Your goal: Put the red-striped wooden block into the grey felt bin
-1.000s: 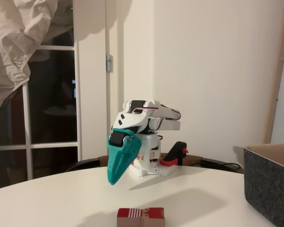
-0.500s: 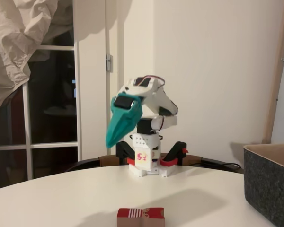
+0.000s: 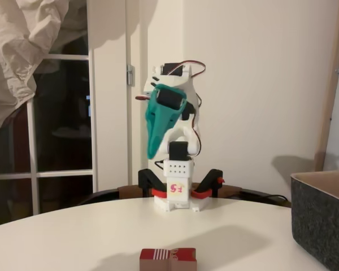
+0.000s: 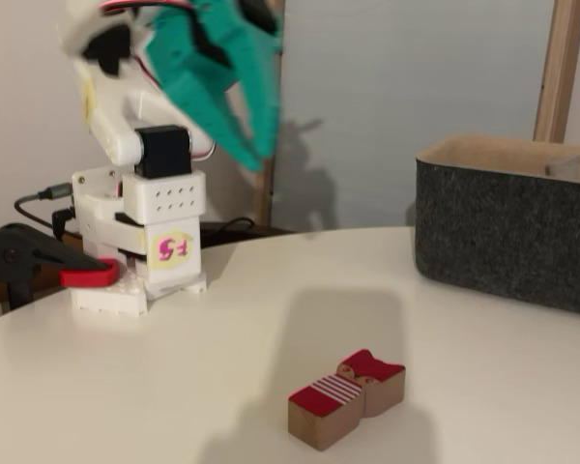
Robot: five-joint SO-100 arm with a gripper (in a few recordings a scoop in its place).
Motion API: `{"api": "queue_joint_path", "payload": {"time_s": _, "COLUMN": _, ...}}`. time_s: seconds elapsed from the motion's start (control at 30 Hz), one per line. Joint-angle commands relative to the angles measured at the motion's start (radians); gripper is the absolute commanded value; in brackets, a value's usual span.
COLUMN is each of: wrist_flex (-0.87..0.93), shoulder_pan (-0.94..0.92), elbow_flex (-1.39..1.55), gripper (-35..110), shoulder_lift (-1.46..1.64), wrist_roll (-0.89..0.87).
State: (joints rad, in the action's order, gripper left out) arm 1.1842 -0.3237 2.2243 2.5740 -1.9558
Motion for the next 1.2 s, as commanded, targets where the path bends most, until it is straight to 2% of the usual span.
{"api": "queue_joint_path", "payload": {"time_s": 0.0, "wrist_flex": 0.015, "shoulder_pan": 0.018, "elbow_flex": -0.078, "gripper": 7, "shoulder_lift": -0.124, "wrist_roll": 0.110}}
{"api": "queue_joint_path", "payload": {"time_s": 0.23, "wrist_flex": 0.129, "shoulder_pan": 0.025, "elbow_flex": -0.107, "gripper": 16, "shoulder_lift": -0.314, "wrist_roll": 0.324}}
{"api": "queue_joint_path", "payload": {"time_s": 0.5, "wrist_flex": 0.242, "shoulder_pan": 0.023, "elbow_flex": -0.103, "gripper": 22, "shoulder_lift": -0.456, "wrist_roll": 0.465}}
{"api": "queue_joint_path", "payload": {"time_s": 0.97, "wrist_flex": 0.241, "shoulder_pan": 0.043, "elbow_flex": -0.103, "gripper": 34, "shoulder_lift": -0.664, "wrist_roll": 0.529}}
{"api": "queue_joint_path", "payload": {"time_s": 1.17, "wrist_flex": 0.179, "shoulder_pan": 0.055, "elbow_flex": -0.106, "gripper": 30, "shoulder_lift": -0.686, "wrist_roll": 0.509}}
